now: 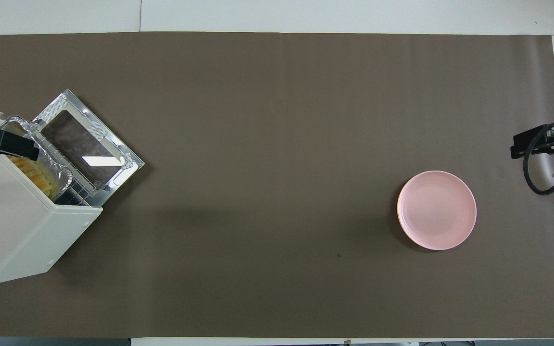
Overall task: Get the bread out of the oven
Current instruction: 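Move the left gripper toward the open toaster oven door, then reach the left gripper into the oven and grasp the foil tray, then pull the foil tray out of the oven with the left gripper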
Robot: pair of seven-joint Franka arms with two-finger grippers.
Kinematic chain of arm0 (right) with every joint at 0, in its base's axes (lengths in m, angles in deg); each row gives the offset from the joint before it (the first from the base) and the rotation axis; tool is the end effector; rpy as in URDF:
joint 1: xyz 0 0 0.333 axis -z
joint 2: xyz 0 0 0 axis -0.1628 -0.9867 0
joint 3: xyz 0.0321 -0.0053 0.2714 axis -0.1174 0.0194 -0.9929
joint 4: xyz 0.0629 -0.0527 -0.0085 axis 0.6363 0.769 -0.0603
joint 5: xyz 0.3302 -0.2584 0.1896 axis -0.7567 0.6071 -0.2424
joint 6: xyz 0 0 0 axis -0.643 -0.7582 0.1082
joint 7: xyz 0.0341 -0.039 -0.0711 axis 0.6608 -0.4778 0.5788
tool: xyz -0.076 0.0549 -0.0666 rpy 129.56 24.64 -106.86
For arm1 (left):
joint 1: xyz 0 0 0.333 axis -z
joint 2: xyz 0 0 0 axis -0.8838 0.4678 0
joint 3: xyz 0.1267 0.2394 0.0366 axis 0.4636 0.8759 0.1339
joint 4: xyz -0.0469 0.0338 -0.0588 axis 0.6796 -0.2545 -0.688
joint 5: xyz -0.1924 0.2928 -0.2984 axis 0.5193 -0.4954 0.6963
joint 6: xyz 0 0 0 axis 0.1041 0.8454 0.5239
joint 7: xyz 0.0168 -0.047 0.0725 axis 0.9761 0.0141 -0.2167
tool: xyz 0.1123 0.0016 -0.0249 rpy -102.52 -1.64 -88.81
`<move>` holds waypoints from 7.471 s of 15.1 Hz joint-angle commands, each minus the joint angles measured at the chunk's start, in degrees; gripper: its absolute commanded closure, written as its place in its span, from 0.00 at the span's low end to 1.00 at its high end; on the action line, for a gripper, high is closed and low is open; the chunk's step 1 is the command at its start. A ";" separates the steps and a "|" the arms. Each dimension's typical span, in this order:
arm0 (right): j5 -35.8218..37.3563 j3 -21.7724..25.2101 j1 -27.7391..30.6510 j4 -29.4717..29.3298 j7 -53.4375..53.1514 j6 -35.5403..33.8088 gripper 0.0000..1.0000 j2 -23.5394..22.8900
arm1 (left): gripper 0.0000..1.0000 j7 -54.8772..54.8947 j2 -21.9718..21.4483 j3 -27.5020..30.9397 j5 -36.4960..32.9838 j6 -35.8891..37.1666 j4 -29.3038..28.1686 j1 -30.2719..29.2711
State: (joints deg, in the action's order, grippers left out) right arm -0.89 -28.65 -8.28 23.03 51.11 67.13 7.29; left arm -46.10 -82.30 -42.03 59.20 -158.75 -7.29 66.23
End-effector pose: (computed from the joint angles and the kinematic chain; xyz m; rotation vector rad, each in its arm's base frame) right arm 0.6152 -0.0347 0.5479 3.1060 -0.0907 -0.1092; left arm 0.6201 -0.0226 0.5578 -3.1183 0.3264 0.0658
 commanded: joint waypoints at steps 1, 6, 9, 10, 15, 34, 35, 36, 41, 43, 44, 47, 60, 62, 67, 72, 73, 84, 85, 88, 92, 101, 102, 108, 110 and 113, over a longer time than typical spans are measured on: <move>-0.89 -0.27 0.50 0.00 1.13 -0.91 0.00 0.51 | 0.00 0.26 0.78 0.08 0.56 -0.91 0.50 0.10; -0.89 -0.27 0.50 0.00 1.21 -0.91 0.00 0.51 | 0.00 -10.02 12.09 0.43 -2.60 3.13 10.31 3.52; -0.89 -0.27 0.50 0.00 1.13 -0.91 0.00 0.51 | 0.00 -22.73 22.47 0.87 -3.57 7.88 23.40 5.63; -0.89 -0.27 0.50 0.00 1.21 -0.91 0.00 0.51 | 0.00 -25.47 25.02 1.05 -3.57 7.53 25.44 5.63; -0.89 -0.27 0.50 0.00 1.21 -0.91 0.00 0.51 | 0.00 -36.98 26.19 3.86 -10.86 1.04 19.77 8.00; -0.89 -0.27 0.50 0.00 1.21 -0.91 0.00 0.51 | 0.00 -59.51 23.99 4.21 -18.69 -11.45 3.31 7.75; -0.89 -0.27 0.50 0.00 1.13 -0.91 0.00 0.51 | 0.00 -59.51 23.99 4.21 -18.69 -11.28 3.31 7.40; -0.89 -0.27 0.50 0.00 1.21 -0.91 0.00 0.51 | 0.00 -59.51 23.99 4.30 -18.69 -11.28 3.23 7.22; -0.89 -0.27 0.50 0.00 1.13 -0.91 0.00 0.51 | 0.00 -59.33 23.38 4.30 -19.21 -11.63 1.65 5.99; -0.89 -0.27 0.50 0.00 1.21 -0.91 0.00 0.51 | 0.00 -59.33 22.33 4.21 -21.14 -12.76 -1.07 5.90; -0.89 -0.27 0.50 0.00 1.13 -0.91 0.00 0.51 | 0.00 -59.33 21.97 4.21 -21.41 -13.82 -2.12 5.81; -0.89 -0.27 0.50 0.00 1.21 -0.91 0.00 0.51 | 0.00 -59.51 21.71 4.21 -21.32 -14.70 -3.10 4.93; -0.89 -0.27 0.50 0.00 1.21 -0.91 0.00 0.51 | 0.00 -60.03 18.98 4.04 -21.32 -20.86 -10.31 5.19; -0.89 -0.27 0.50 0.00 1.21 -0.91 0.00 0.51 | 0.04 -60.12 18.98 4.04 -21.32 -20.77 -10.48 5.28; -0.89 -0.27 0.50 0.00 1.21 -0.91 0.00 0.51 | 0.40 -59.77 18.98 3.95 -21.32 -20.60 -10.40 5.37; -0.89 -0.27 0.50 0.00 1.21 -0.91 0.00 0.51 | 1.00 -58.11 17.32 3.95 -21.32 -19.98 -10.40 4.93; -0.89 -0.27 0.50 0.00 1.21 -0.91 0.00 0.51 | 1.00 -56.36 16.96 3.95 -21.24 -19.98 -10.40 4.93; -0.89 -0.27 0.50 0.00 1.21 -0.91 0.00 0.51 | 1.00 -54.85 19.07 2.89 -7.27 -28.94 -6.00 13.18; -0.89 -0.27 0.50 0.00 1.21 -0.91 0.00 0.51 | 1.00 -54.85 19.24 2.81 -6.04 -30.08 -5.92 14.50; -0.89 -0.27 0.50 0.00 1.21 -0.91 0.00 0.51 | 1.00 -55.46 23.18 3.16 -1.73 -27.13 1.43 19.51; -0.89 -0.27 0.50 0.00 1.21 -0.91 0.00 0.51 | 1.00 -55.46 29.70 3.07 1.34 -17.88 14.38 23.90; -0.89 -0.27 0.41 0.00 1.30 -0.91 0.00 0.51 | 1.00 -45.37 29.27 -0.18 0.83 -21.47 13.52 31.46; -0.89 -0.27 0.50 0.00 1.30 -0.91 0.00 0.51 | 1.00 -45.36 28.92 -0.18 -0.74 -21.74 12.12 33.30; -1.16 -0.44 -0.12 0.09 1.04 -0.38 0.00 0.60 | 1.00 -44.20 26.98 -0.18 -4.70 -29.56 4.46 40.86; -5.43 -0.36 0.32 0.18 0.95 -0.47 0.00 0.60 | 1.00 -50.60 29.42 0.17 -7.50 -29.03 5.42 42.98; -7.05 -0.09 0.58 0.35 0.69 -0.03 0.00 0.60 | 1.00 -52.56 30.41 0.08 -9.63 -29.73 6.13 44.12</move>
State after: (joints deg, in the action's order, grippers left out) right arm -6.45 -28.81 -8.43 23.03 51.11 67.13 7.29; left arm -97.14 -52.42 -42.95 51.18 -186.99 -1.00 109.10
